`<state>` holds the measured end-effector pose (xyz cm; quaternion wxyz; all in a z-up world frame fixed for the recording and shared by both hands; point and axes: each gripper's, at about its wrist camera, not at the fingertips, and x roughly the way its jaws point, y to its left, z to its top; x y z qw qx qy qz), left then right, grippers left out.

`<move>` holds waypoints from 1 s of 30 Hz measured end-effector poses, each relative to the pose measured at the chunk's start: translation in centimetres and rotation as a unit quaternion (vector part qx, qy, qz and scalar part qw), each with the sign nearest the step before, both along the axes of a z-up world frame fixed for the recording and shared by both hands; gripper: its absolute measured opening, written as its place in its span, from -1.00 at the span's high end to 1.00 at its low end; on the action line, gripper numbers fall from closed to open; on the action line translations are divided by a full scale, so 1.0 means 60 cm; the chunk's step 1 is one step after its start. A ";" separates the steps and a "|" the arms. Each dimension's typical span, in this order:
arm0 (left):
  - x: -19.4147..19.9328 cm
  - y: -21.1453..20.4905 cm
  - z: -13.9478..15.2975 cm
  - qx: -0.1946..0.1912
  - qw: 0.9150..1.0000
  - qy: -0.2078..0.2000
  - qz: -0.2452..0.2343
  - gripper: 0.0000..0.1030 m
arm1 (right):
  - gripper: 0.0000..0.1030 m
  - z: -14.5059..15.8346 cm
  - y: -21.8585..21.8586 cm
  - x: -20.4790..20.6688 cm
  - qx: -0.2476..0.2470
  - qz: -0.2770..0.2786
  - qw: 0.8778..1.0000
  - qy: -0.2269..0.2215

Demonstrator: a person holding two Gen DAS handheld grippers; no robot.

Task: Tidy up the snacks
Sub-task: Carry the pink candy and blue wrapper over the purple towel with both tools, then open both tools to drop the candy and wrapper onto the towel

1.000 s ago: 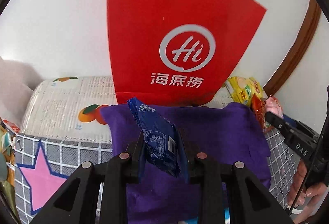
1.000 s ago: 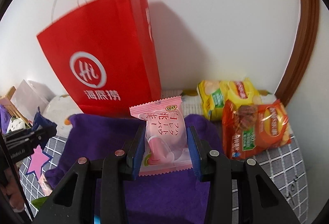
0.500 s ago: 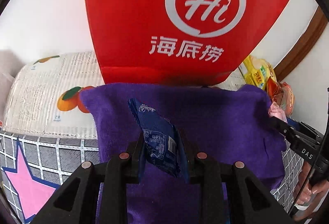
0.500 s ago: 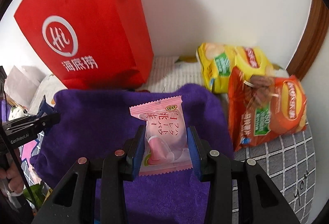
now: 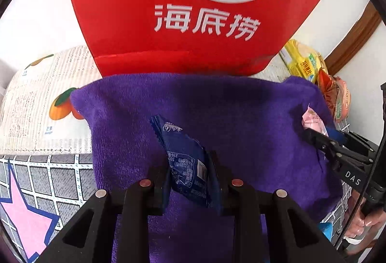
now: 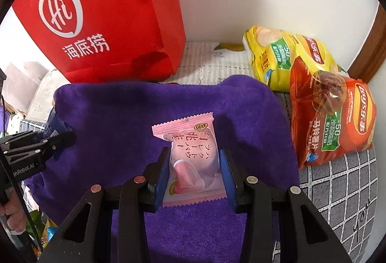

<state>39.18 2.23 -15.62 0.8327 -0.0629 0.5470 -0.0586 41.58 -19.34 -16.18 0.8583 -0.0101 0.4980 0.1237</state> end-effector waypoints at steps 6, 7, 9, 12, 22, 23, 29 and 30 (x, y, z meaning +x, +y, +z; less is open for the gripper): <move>0.004 -0.007 -0.009 0.000 1.000 0.005 -0.001 0.48 | 0.18 -0.017 0.011 0.006 -0.007 0.007 1.000 0.019; 0.005 -0.010 -0.010 0.000 1.000 0.005 -0.001 0.48 | 0.13 -0.019 0.012 0.007 -0.009 0.007 1.000 0.021; 0.007 -0.010 -0.011 -0.001 1.000 0.006 -0.001 0.47 | -0.04 -0.021 0.014 0.009 -0.013 0.010 1.000 0.024; 0.008 -0.009 -0.013 -0.007 1.000 0.009 0.001 0.45 | -0.22 -0.016 0.016 0.008 -0.016 0.012 1.000 0.017; -0.005 0.014 0.007 -0.018 1.000 -0.007 -0.005 0.32 | -0.33 0.032 -0.004 -0.012 0.007 0.003 1.000 -0.027; -0.005 0.014 0.008 -0.019 1.000 -0.006 -0.007 0.25 | -0.33 0.034 -0.006 -0.012 0.009 0.001 1.000 -0.028; -0.007 0.006 0.014 -0.002 1.000 -0.014 -0.011 -0.08 | -0.33 0.038 -0.015 -0.014 0.014 -0.007 0.999 -0.032; -0.007 0.003 0.017 0.002 1.000 -0.017 -0.011 -0.15 | -0.33 0.039 -0.017 -0.014 0.015 -0.007 0.999 -0.035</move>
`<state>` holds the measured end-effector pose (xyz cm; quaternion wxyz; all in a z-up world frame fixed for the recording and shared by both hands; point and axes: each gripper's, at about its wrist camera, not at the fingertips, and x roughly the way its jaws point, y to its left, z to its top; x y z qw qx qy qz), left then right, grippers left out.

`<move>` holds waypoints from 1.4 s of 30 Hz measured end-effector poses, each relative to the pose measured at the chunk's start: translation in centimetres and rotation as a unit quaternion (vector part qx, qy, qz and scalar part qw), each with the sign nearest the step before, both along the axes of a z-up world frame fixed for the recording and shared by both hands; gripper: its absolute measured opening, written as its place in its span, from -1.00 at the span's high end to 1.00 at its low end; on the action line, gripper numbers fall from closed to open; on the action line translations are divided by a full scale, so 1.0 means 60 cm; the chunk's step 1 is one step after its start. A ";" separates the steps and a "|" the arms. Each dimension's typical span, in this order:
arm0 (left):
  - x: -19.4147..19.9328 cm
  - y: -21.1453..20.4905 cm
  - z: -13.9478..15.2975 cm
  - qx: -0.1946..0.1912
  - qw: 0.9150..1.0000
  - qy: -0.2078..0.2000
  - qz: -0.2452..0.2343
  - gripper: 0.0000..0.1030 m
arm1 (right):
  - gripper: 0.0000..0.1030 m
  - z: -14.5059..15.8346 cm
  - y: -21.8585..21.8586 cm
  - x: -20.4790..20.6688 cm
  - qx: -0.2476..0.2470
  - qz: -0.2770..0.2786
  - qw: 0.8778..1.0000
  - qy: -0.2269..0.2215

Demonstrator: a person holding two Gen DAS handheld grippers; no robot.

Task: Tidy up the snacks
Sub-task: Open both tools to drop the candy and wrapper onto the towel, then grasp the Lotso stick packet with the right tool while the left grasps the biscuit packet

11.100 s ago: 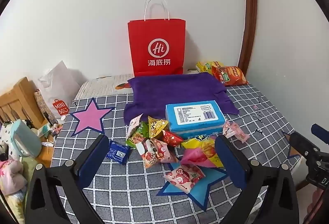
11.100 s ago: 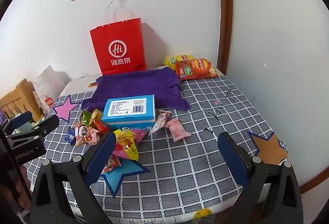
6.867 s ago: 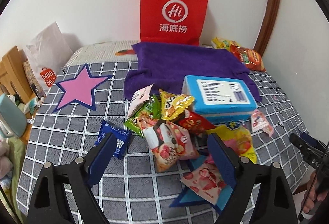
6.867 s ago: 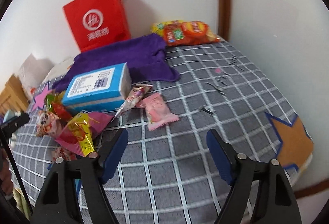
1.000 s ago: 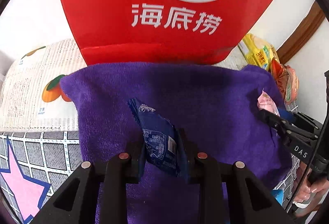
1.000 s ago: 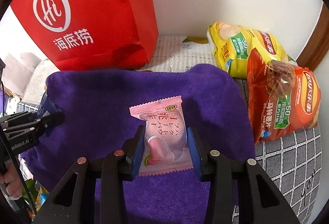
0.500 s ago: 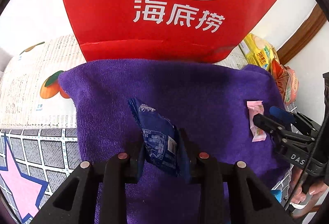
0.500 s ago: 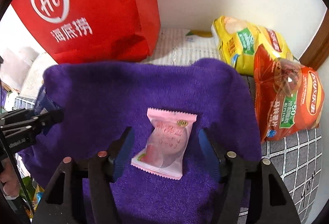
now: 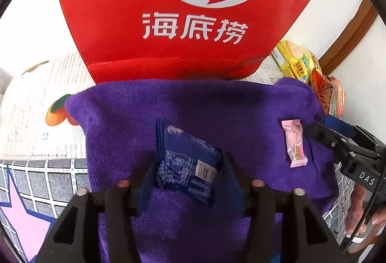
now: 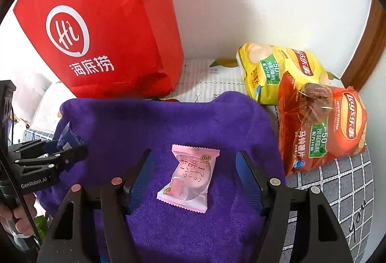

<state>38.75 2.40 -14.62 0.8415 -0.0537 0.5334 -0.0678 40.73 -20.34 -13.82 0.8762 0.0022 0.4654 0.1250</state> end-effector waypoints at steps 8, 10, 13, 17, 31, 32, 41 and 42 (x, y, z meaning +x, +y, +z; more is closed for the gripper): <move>-0.006 0.005 0.022 0.016 1.000 -0.016 0.013 -0.35 | -0.33 0.034 0.002 -0.017 0.001 -0.001 0.999 -0.037; -0.008 0.008 0.027 0.017 1.000 -0.015 0.019 -0.35 | -0.33 0.045 0.005 -0.024 -0.007 -0.006 0.999 -0.049; -0.012 0.013 0.037 0.008 0.999 -0.011 0.029 -0.35 | -0.33 0.064 0.009 -0.037 -0.024 -0.015 0.997 -0.067; -0.032 0.016 0.066 -0.021 0.999 -0.027 0.011 -0.35 | -0.33 0.083 0.015 -0.059 -0.053 -0.029 0.995 -0.080; -0.135 -0.002 0.182 -0.010 0.995 -0.098 -0.027 -0.32 | -0.33 0.089 -0.041 -0.255 -0.043 -0.054 0.996 -0.049; -0.150 0.002 0.189 -0.019 0.995 -0.096 -0.033 -0.32 | -0.33 0.083 -0.043 -0.266 -0.037 -0.053 0.997 -0.045; -0.251 0.046 0.189 -0.009 0.994 -0.103 -0.016 -0.35 | -0.24 0.011 -0.052 -0.369 0.008 -0.050 0.999 0.003; -0.265 0.059 0.188 -0.002 0.995 -0.103 -0.009 -0.35 | -0.24 0.004 -0.048 -0.377 0.006 -0.049 0.999 0.005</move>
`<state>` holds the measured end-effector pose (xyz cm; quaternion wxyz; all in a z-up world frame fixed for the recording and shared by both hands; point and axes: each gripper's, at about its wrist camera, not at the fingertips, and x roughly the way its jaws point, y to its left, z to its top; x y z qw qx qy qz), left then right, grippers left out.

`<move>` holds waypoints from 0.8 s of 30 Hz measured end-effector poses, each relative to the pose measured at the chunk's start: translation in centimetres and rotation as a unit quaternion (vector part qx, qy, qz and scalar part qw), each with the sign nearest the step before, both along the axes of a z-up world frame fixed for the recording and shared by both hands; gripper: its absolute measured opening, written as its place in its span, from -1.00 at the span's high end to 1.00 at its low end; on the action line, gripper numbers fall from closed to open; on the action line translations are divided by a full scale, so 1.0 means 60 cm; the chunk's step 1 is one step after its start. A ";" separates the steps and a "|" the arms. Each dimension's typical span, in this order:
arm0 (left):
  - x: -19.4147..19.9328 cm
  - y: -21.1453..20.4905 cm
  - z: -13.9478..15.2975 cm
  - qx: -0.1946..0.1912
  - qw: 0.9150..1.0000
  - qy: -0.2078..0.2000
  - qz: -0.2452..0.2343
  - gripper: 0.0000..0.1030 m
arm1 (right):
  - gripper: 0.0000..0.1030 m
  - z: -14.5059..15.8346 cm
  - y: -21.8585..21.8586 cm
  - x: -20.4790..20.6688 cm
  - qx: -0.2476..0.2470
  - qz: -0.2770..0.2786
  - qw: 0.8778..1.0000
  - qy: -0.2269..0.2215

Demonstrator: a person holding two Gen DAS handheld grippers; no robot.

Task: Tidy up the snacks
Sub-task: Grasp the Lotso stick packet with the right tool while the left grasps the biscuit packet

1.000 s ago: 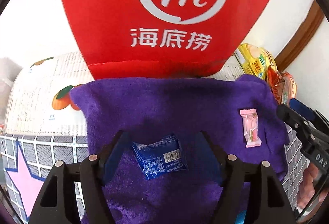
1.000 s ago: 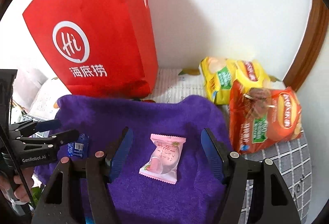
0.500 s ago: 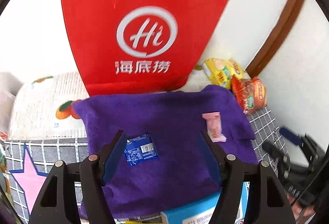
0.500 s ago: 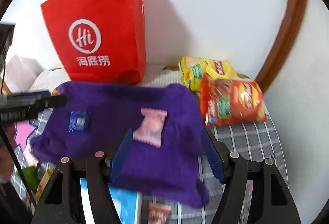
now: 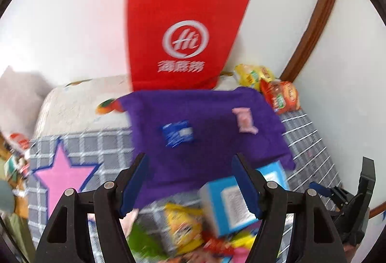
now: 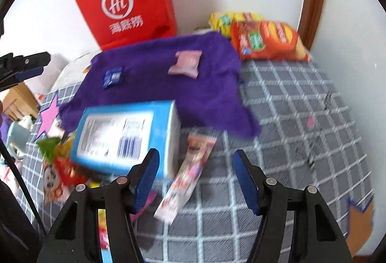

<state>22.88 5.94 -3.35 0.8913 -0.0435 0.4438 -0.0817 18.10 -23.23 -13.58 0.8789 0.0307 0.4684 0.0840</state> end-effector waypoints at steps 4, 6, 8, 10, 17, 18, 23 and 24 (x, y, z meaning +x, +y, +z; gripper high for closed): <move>-0.046 0.048 -0.011 0.017 0.999 -0.004 0.032 -0.35 | -0.18 -0.028 0.011 -0.019 0.002 0.005 1.000 0.007; -0.071 0.074 -0.016 0.015 0.999 -0.005 0.047 -0.35 | -0.12 -0.044 0.019 -0.019 -0.009 0.006 1.000 0.011; -0.089 0.091 -0.023 0.013 0.998 -0.001 0.057 -0.35 | 0.20 -0.059 0.025 -0.013 -0.026 0.000 1.000 0.016; -0.105 0.103 -0.032 0.013 0.998 0.002 0.064 -0.35 | 0.58 -0.079 0.026 -0.016 -0.023 0.007 0.999 0.028; -0.141 0.128 -0.068 0.003 0.997 0.013 0.080 -0.35 | 0.59 -0.089 -0.012 -0.090 -0.012 0.013 1.000 0.020; -0.144 0.131 -0.073 0.000 0.996 0.015 0.083 -0.35 | 0.58 -0.090 -0.017 -0.102 -0.013 0.017 1.000 0.021; -0.149 0.135 -0.091 -0.009 0.996 0.023 0.086 -0.35 | 0.00 -0.073 -0.024 -0.119 -0.031 0.020 0.999 -0.006; -0.149 0.135 -0.092 -0.010 0.996 0.023 0.087 -0.35 | -0.05 -0.069 -0.024 -0.115 -0.029 0.019 0.999 -0.013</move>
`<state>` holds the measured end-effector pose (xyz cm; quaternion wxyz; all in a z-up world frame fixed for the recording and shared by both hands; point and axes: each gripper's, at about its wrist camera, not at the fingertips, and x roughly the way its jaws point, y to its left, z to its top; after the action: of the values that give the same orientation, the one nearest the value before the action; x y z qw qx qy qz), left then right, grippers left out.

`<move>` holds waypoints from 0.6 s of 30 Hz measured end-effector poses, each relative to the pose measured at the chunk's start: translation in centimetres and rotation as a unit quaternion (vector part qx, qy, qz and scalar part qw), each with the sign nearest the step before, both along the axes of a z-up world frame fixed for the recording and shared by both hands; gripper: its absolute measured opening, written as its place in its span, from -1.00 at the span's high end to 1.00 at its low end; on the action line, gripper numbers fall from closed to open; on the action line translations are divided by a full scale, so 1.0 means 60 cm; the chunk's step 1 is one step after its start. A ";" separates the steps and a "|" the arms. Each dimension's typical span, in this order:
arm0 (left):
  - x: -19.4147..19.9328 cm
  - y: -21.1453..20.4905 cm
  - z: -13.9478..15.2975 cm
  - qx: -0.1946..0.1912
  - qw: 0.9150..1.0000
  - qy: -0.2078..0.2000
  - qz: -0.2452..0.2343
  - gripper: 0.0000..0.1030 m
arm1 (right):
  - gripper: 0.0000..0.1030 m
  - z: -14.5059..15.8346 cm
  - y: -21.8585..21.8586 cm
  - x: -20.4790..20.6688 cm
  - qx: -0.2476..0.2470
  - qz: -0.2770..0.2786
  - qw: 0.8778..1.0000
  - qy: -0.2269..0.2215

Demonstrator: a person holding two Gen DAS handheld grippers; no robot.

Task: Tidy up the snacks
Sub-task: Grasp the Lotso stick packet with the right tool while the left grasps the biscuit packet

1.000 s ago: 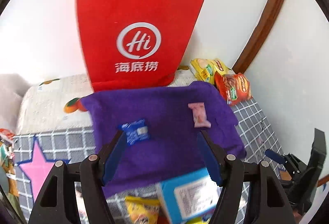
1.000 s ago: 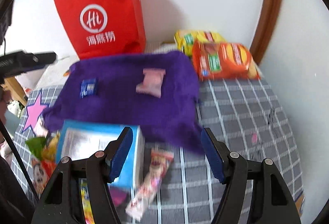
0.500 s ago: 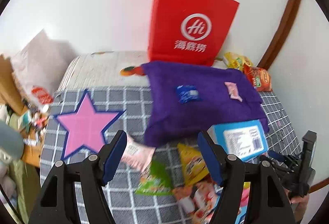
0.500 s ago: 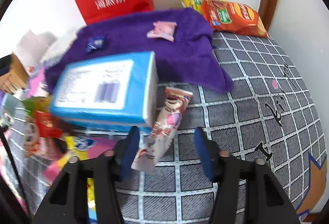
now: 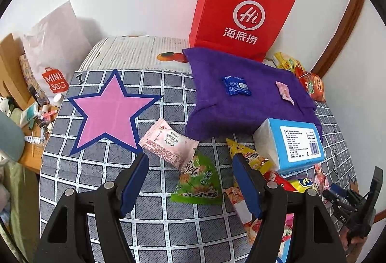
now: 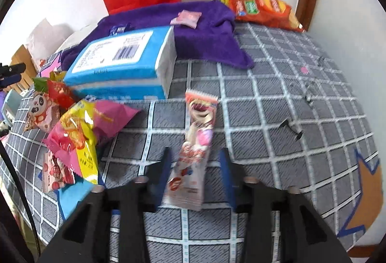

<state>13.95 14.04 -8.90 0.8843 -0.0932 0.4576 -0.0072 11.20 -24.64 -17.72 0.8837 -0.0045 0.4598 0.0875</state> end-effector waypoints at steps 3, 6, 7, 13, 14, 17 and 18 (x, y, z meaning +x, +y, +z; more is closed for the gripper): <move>-0.001 0.006 -0.003 -0.001 1.000 -0.001 0.005 -0.35 | -0.07 0.000 0.004 0.021 -0.001 -0.005 1.000 0.000; 0.000 0.019 -0.005 -0.004 1.000 -0.001 0.014 -0.35 | -0.01 -0.014 0.009 0.047 -0.001 -0.014 1.000 0.011; 0.001 0.024 -0.006 -0.006 1.000 0.000 0.017 -0.35 | 0.24 -0.022 0.009 0.053 0.000 -0.015 1.000 0.017; 0.017 0.046 -0.024 -0.011 0.999 0.008 0.030 -0.35 | 0.57 -0.038 0.005 0.058 -0.003 -0.035 0.999 -0.003; 0.023 0.047 -0.031 -0.011 0.999 0.014 0.032 -0.35 | 0.57 -0.039 0.003 0.058 -0.001 -0.036 0.999 -0.007; 0.037 0.051 -0.048 -0.018 0.999 0.023 0.038 -0.35 | 0.57 -0.041 0.000 0.055 -0.006 -0.038 0.999 -0.021; 0.043 0.050 -0.055 -0.020 0.999 0.028 0.038 -0.35 | 0.57 -0.042 0.001 0.053 -0.008 -0.037 0.999 -0.025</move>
<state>16.51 17.06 -12.20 0.8686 -0.1288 0.4780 0.0200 14.37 -24.61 -20.25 0.8977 0.0035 0.4377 0.0509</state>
